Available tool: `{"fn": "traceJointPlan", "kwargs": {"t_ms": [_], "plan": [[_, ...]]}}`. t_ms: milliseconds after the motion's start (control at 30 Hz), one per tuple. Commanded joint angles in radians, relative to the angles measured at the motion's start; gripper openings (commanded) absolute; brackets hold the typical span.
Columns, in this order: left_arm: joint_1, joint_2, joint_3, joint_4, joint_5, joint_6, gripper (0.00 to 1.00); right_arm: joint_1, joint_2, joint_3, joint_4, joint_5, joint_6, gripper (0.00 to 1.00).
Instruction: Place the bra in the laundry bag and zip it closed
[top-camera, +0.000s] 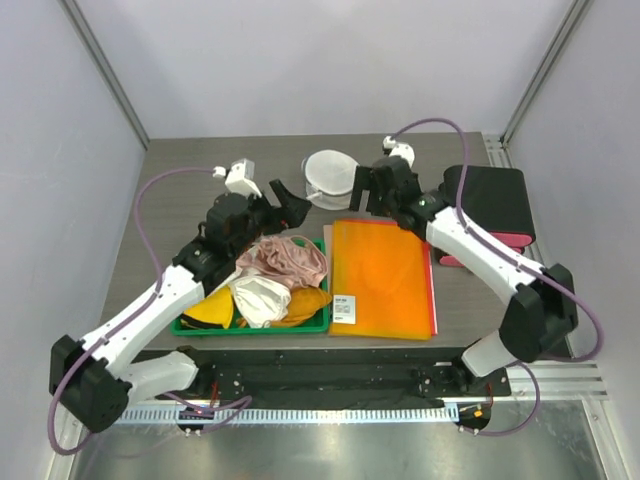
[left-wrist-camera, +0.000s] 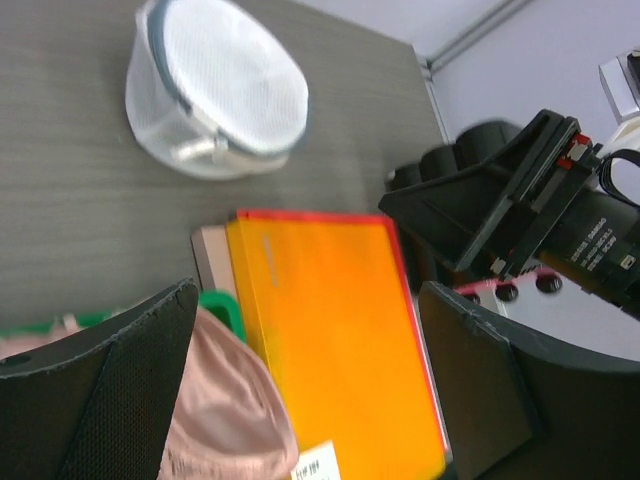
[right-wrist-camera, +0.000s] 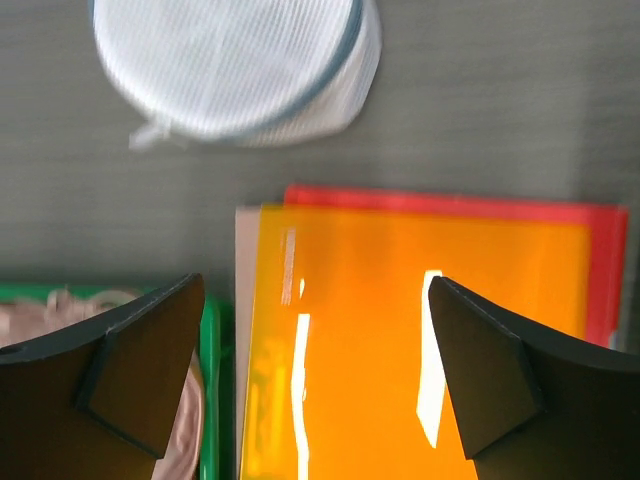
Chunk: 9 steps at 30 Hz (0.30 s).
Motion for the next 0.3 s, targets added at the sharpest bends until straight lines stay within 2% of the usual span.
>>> {"fn": "traceJointPlan", "kwargs": {"t_ms": [0, 67, 200, 267], "plan": [[-0.077, -0.157, -0.154, -0.039, -0.042, -0.043, 0.92, 0.133, -0.18, -0.195, 0.049, 0.145, 0.091, 1.0], [-0.131, -0.223, -0.213, -0.034, -0.04, -0.063, 0.94, 0.176, -0.25, -0.326, 0.089, 0.149, 0.107, 1.0], [-0.205, -0.403, -0.384, 0.007, -0.01, -0.115, 0.97, 0.271, -0.449, -0.569, 0.301, 0.128, 0.162, 1.0], [-0.214, -0.527, -0.447, 0.084, 0.032, -0.125, 1.0, 0.279, -0.55, -0.684, 0.4, 0.041, 0.163, 1.0]]}}
